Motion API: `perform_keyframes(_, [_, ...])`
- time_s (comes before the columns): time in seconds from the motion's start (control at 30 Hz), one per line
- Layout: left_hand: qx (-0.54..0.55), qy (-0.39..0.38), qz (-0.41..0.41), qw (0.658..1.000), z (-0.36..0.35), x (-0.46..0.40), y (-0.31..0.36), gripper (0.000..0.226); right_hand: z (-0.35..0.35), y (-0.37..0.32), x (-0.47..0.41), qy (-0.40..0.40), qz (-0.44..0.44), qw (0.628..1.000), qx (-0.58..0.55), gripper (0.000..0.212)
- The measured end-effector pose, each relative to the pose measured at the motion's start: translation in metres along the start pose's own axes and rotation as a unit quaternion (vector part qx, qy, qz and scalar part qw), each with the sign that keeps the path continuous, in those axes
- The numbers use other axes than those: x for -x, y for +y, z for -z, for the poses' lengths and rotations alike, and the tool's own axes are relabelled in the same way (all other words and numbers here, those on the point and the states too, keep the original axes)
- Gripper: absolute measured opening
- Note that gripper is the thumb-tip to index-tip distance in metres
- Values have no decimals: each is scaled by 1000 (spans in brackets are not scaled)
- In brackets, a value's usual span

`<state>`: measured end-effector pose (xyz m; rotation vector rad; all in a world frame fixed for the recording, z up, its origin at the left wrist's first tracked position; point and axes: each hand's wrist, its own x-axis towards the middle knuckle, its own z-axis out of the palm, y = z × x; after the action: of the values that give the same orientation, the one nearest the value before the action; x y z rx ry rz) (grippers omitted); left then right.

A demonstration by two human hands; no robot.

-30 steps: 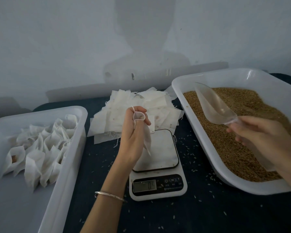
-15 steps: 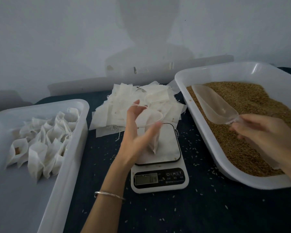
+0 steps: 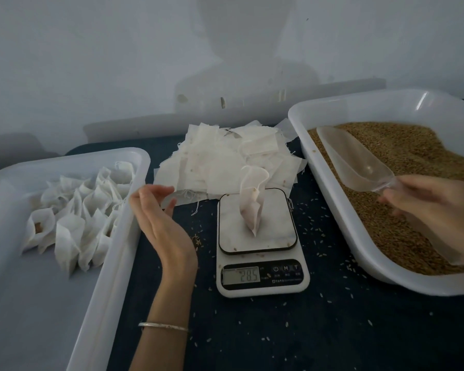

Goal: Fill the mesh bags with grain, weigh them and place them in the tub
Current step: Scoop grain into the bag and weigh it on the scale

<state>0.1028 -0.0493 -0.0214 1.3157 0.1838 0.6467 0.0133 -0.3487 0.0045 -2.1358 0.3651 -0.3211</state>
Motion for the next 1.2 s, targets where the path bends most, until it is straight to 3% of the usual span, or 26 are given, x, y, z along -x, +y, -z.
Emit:
perform_keyframes(0.1, [-16, 2, -12, 1000, -1, -1, 1, 27, 0, 5, 0, 4, -6, 1000, -2, 26])
perform_keyframes(0.2, [-23, -2, -25, 999, -2, -1, 1, 28, 1, 10, -3, 12, -20, 1000, -7, 17])
perform_keyframes(0.67, [-32, -19, -15, 999, 4, 5, 0, 20, 0, 15, -6, -7, -31, 999, 7, 16])
perform_keyframes(0.83, [-32, -35, -23, 999, 3, 8, 1, 9, 1, 21, -10, -8, -61, 998, 20, 44])
perform_keyframes(1.0, [-37, -37, -23, 998, 5, 9, 0, 15, 2, 25, -11, -14, -66, 997, 30, 67])
perform_keyframes(1.13, [-38, -36, -21, 998, 6, 8, -1, 16, 1, 24, -13, -9, -65, 997, 28, 48])
perform_keyframes(1.2, [-36, -38, -22, 998, 5, 9, -1, 15, 1, 24, -13, -13, -66, 997, 31, 52])
